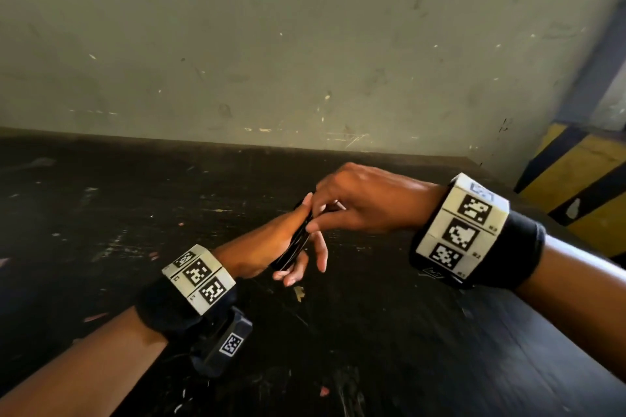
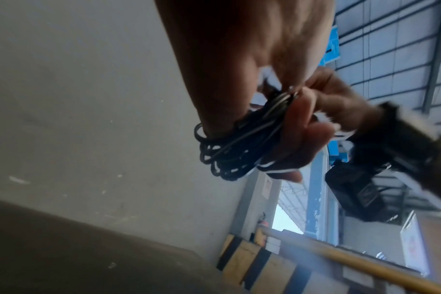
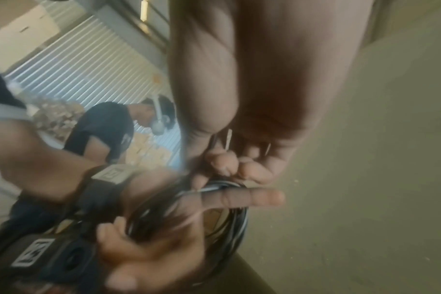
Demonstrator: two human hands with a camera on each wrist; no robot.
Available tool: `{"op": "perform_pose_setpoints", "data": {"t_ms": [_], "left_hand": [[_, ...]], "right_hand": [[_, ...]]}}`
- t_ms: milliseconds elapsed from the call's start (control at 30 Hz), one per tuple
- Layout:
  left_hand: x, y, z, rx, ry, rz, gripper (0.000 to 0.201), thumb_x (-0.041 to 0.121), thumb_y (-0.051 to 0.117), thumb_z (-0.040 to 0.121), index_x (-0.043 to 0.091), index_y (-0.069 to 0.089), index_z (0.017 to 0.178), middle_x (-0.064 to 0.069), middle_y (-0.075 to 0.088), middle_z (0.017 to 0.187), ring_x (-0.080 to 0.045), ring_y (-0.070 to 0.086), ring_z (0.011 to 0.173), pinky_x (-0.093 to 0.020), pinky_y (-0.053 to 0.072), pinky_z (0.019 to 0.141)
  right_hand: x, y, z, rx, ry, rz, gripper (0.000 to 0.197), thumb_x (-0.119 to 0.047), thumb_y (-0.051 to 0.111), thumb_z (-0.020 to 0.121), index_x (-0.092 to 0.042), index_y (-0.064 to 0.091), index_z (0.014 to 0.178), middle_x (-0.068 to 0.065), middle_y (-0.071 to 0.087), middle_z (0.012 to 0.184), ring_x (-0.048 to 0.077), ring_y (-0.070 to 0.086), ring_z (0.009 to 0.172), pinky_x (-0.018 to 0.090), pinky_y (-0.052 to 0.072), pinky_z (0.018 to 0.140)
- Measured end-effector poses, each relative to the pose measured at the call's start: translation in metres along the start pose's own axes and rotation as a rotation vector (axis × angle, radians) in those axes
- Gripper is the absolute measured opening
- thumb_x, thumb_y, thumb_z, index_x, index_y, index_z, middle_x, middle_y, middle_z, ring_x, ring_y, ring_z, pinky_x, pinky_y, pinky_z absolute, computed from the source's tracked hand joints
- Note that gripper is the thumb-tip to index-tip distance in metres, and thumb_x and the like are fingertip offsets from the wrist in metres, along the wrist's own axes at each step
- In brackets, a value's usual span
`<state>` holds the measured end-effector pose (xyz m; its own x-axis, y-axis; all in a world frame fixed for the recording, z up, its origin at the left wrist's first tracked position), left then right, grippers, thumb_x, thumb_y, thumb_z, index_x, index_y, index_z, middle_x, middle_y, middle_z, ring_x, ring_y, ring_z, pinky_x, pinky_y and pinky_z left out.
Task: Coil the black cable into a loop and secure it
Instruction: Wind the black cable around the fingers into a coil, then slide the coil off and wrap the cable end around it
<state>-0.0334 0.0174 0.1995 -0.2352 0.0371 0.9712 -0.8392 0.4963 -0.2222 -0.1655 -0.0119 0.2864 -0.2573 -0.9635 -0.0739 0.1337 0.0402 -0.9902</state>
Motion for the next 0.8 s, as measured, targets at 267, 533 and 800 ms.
{"op": "perform_pose_setpoints", "data": {"t_ms": [267, 533, 800], "left_hand": [[-0.008, -0.002, -0.010, -0.091, 0.031, -0.237, 0.080, 0.068, 0.009, 0.087, 0.003, 0.055, 0.072, -0.001, 0.058, 0.056, -0.007, 0.042, 0.032, -0.016, 0.023, 0.031], [-0.020, -0.011, -0.025, 0.043, 0.025, -0.408, 0.069, 0.060, 0.017, 0.092, 0.005, 0.058, 0.095, -0.007, 0.048, 0.055, -0.009, 0.035, 0.028, -0.018, 0.020, 0.028], [-0.021, -0.019, -0.033, 0.206, -0.009, -0.647, 0.060, 0.058, 0.026, 0.090, 0.013, 0.048, 0.057, -0.002, 0.039, 0.041, -0.007, 0.028, 0.022, -0.015, 0.012, 0.026]], "right_hand": [[0.011, 0.006, -0.002, 0.239, 0.062, 0.273, 0.016, -0.022, 0.057, 0.093, -0.010, 0.066, 0.090, -0.012, 0.058, 0.068, 0.005, 0.055, 0.059, 0.012, 0.038, 0.053], [0.018, 0.048, 0.014, 0.449, 0.090, 0.493, 0.028, -0.017, 0.061, 0.090, -0.011, 0.057, 0.117, 0.004, 0.061, 0.109, 0.013, 0.063, 0.097, 0.021, 0.052, 0.082], [0.015, 0.086, 0.040, 0.604, 0.035, 0.709, 0.024, -0.016, 0.046, 0.098, -0.018, 0.052, 0.121, -0.004, 0.065, 0.086, 0.009, 0.065, 0.078, 0.023, 0.053, 0.069]]}}
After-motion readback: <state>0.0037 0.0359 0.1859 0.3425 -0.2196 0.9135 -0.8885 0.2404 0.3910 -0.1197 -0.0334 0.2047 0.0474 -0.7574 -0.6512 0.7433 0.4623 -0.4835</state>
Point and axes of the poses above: each hand's wrist, its own z-axis towards the middle knuckle, its own y-axis out of the palm, x = y × z, the point moved 2 cm from there along z, towards the middle knuckle
